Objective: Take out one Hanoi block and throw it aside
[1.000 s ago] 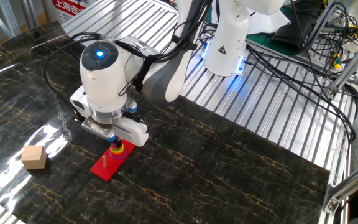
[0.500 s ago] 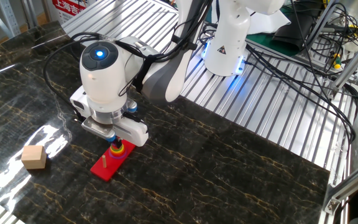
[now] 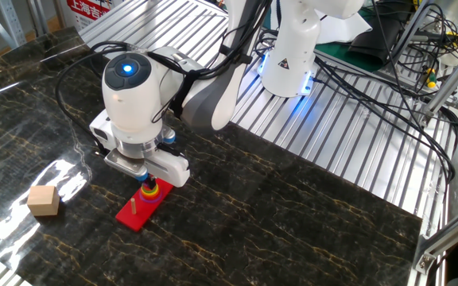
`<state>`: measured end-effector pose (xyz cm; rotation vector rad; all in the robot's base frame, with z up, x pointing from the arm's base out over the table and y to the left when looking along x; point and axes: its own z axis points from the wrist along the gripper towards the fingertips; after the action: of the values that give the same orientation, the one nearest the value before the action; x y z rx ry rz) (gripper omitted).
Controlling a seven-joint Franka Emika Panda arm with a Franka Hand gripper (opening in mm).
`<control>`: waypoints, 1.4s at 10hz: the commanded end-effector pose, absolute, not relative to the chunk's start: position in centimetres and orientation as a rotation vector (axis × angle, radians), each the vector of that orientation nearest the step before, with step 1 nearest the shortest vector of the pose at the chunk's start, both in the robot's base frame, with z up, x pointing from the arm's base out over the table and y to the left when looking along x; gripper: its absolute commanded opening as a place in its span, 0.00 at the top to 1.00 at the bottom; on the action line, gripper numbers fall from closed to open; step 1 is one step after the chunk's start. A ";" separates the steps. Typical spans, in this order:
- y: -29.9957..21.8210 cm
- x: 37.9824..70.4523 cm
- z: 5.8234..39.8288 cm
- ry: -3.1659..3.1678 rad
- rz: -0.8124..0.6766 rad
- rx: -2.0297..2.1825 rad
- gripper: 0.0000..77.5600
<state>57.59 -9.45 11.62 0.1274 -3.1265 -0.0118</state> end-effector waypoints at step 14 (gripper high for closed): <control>-10.2 56.7 16.1 -3.126 -0.044 0.147 0.99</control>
<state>57.59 -9.45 11.62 0.1274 -3.1265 -0.0118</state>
